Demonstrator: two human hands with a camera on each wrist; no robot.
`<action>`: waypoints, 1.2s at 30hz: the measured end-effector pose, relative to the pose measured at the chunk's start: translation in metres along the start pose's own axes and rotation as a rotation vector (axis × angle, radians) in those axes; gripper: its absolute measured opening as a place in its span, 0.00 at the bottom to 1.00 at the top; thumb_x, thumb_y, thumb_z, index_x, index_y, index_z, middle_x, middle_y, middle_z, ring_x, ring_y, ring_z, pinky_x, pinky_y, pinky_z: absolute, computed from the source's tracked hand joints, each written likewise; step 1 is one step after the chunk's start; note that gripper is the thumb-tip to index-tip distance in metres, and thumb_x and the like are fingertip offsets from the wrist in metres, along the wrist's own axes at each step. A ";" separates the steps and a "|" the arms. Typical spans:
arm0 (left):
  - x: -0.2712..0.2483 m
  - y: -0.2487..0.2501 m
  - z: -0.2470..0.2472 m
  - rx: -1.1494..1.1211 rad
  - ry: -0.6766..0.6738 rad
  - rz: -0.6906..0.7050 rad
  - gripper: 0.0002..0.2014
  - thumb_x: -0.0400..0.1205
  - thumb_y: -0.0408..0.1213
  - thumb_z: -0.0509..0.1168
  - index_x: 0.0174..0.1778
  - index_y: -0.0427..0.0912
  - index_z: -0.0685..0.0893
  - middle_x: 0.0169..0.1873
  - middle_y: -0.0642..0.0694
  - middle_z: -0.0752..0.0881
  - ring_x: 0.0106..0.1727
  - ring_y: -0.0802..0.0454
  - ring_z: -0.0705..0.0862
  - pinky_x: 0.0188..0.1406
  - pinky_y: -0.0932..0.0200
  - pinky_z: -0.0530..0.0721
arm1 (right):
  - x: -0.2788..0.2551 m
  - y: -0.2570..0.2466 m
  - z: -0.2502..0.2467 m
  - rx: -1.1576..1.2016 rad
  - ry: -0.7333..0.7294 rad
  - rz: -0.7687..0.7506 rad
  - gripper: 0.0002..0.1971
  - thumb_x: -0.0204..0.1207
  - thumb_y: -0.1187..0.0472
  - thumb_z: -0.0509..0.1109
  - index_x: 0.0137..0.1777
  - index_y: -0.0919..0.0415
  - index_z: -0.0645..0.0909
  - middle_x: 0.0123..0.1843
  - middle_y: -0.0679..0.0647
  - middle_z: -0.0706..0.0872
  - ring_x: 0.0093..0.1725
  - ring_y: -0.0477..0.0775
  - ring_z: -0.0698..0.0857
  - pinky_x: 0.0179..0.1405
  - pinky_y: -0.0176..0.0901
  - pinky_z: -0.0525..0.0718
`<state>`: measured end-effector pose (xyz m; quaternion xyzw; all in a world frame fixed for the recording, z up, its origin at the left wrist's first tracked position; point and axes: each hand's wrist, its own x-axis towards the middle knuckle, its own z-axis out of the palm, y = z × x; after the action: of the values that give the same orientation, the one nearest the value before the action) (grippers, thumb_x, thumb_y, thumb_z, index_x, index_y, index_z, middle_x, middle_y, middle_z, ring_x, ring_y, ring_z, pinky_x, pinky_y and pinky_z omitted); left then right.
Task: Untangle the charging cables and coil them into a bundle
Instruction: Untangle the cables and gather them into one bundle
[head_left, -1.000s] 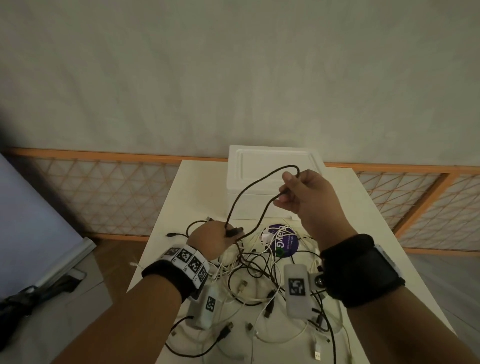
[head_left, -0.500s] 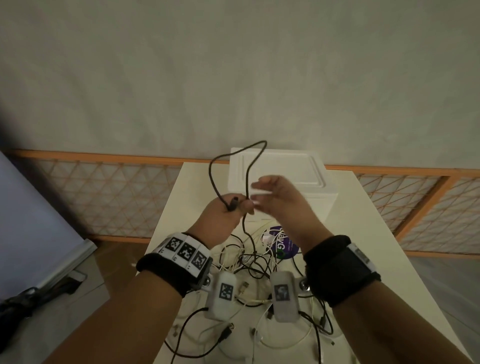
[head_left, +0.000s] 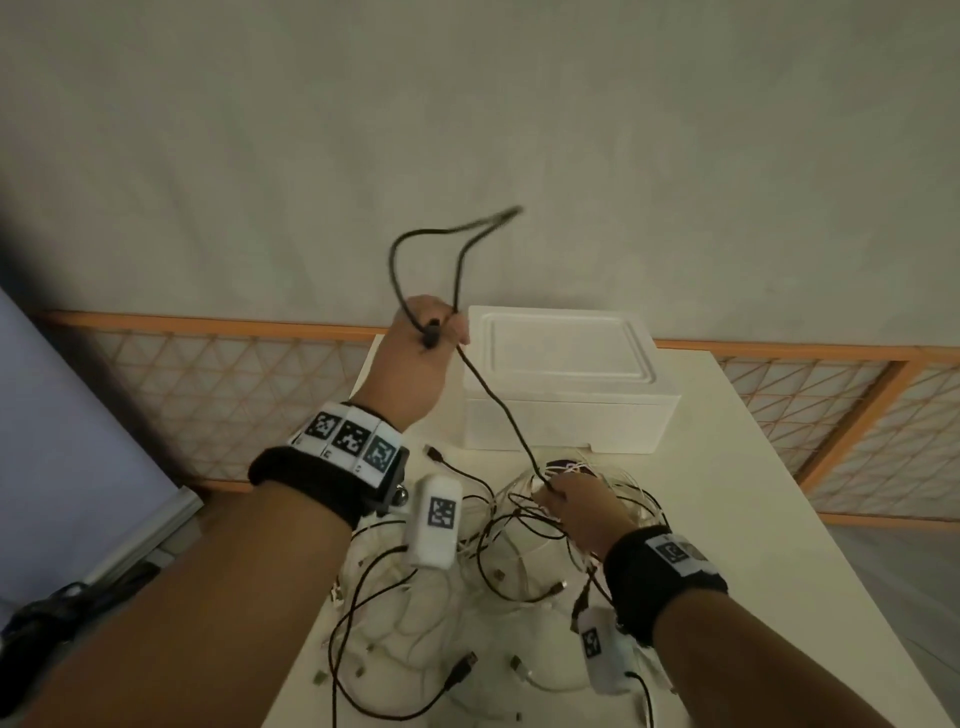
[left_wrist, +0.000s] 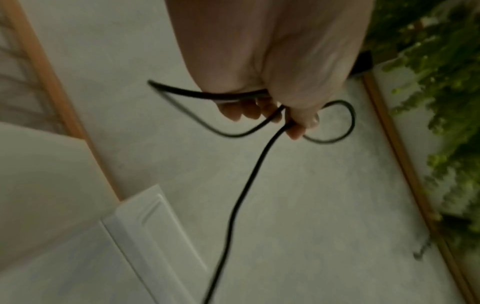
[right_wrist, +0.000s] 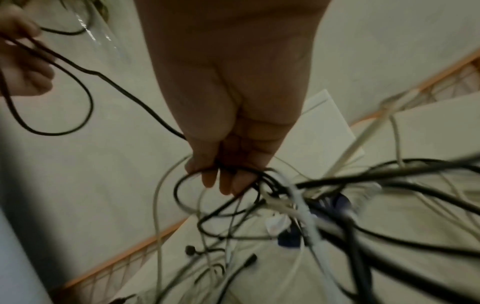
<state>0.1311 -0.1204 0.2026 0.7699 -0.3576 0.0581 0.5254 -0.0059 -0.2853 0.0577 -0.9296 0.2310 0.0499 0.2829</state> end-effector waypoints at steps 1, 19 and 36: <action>0.000 0.001 0.000 -0.044 -0.077 0.004 0.14 0.88 0.41 0.56 0.35 0.52 0.76 0.36 0.57 0.79 0.40 0.62 0.79 0.48 0.66 0.74 | 0.002 -0.001 -0.005 -0.011 -0.003 -0.005 0.13 0.81 0.52 0.64 0.36 0.56 0.77 0.35 0.51 0.80 0.39 0.51 0.78 0.38 0.40 0.71; -0.012 0.013 0.057 -0.177 -0.361 -0.177 0.04 0.75 0.37 0.74 0.40 0.43 0.85 0.31 0.51 0.86 0.34 0.61 0.81 0.39 0.64 0.77 | -0.024 -0.093 -0.118 0.541 0.518 -0.446 0.19 0.69 0.73 0.70 0.33 0.44 0.84 0.36 0.39 0.82 0.39 0.32 0.80 0.46 0.35 0.79; -0.002 0.030 0.080 -0.120 -0.172 -0.243 0.15 0.76 0.37 0.74 0.26 0.43 0.79 0.25 0.51 0.78 0.24 0.69 0.76 0.27 0.76 0.72 | -0.010 0.038 -0.001 0.005 0.184 -0.092 0.11 0.78 0.50 0.65 0.57 0.53 0.75 0.46 0.53 0.87 0.47 0.57 0.85 0.45 0.47 0.81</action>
<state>0.0885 -0.1933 0.1893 0.7767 -0.3084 -0.0933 0.5412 -0.0327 -0.3101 0.0418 -0.9392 0.2133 -0.0490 0.2646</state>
